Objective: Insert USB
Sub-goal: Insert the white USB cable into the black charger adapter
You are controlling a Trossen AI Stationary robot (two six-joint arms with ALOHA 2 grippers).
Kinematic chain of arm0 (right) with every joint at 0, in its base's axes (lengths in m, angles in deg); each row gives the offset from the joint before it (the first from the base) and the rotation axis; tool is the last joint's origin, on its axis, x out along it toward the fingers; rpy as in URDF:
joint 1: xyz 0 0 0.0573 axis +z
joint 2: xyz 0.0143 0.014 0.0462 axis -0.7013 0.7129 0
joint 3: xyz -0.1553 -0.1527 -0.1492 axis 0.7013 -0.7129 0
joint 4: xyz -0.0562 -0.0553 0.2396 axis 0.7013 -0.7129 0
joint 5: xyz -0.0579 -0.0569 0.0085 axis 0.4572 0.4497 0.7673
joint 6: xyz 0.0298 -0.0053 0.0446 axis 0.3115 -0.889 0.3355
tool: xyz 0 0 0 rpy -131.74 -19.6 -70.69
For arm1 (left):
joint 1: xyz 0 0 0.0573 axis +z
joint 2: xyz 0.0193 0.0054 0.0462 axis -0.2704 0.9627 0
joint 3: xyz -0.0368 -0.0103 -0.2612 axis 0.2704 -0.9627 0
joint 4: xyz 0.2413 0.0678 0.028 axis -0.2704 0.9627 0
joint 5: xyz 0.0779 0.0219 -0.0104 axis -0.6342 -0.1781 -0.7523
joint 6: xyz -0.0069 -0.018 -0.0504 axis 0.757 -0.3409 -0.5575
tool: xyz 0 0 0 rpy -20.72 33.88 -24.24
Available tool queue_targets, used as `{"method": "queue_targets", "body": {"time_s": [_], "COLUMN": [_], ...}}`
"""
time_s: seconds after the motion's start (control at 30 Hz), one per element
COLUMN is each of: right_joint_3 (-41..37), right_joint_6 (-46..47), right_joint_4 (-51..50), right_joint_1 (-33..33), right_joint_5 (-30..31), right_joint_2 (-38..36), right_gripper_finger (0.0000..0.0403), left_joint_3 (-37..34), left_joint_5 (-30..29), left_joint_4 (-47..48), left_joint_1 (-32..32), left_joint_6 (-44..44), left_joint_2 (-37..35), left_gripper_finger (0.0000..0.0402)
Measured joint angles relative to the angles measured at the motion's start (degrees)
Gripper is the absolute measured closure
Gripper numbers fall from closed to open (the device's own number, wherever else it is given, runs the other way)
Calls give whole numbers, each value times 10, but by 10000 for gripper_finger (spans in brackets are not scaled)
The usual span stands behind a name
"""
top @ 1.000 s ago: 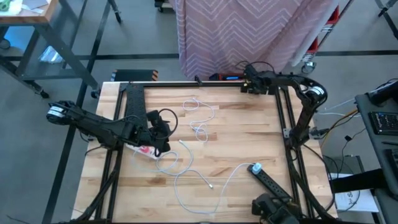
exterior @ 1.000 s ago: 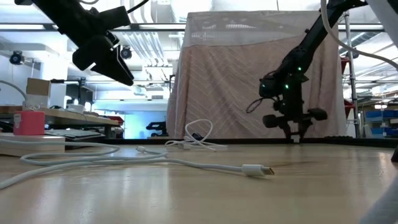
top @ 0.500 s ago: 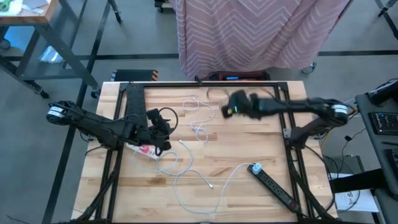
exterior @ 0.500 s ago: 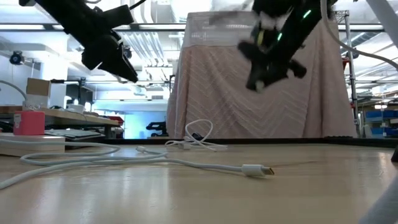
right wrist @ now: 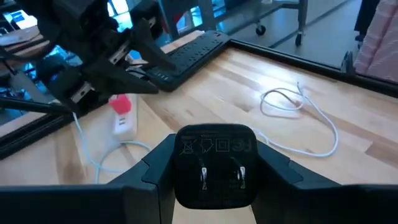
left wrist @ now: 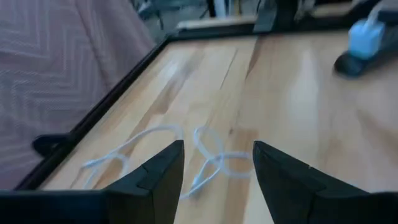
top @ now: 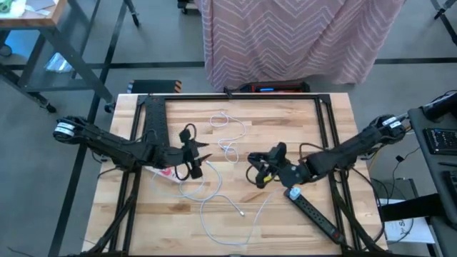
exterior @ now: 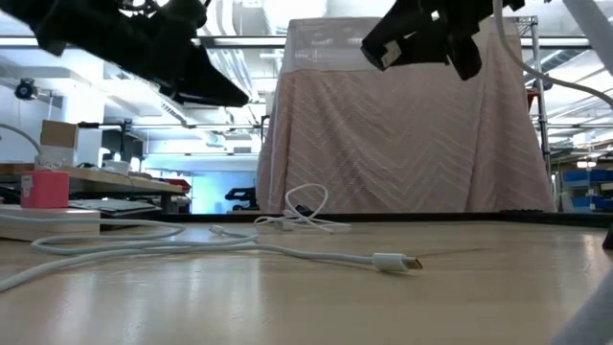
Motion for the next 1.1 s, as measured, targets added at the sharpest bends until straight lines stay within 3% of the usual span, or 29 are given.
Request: {"method": "queue_targets", "body": {"time_s": [0.1,0.2,0.27,0.4,0.57,0.9,1.1], "right_joint_3": [0,-3,-3,-3,-3,-14,-14], "right_joint_6": [-1,-26,-56,-59,-115,-110,-99], "right_joint_4": [14,41,67,67,36,-8,-7], "right_joint_1": [0,0,-9,-37,-47,-32,-31], "right_joint_5": [1,27,19,-40,-45,-44,-47], "right_joint_2": [6,30,43,36,-11,-33,-33], "right_gripper_finger": [272,272,272,272,272,272,269], "left_joint_3": [-26,-28,-14,59,130,211,266], "left_joint_5": [11,23,40,133,203,204,206], "left_joint_4": [-76,-90,-66,-8,88,100,196], "left_joint_1": [2,23,51,126,184,199,218], "left_joint_6": [-3,-30,-41,-39,-6,40,65], "left_joint_2": [12,37,58,115,216,340,402], "left_gripper_finger": [214,202,193,176,164,183,214]}}
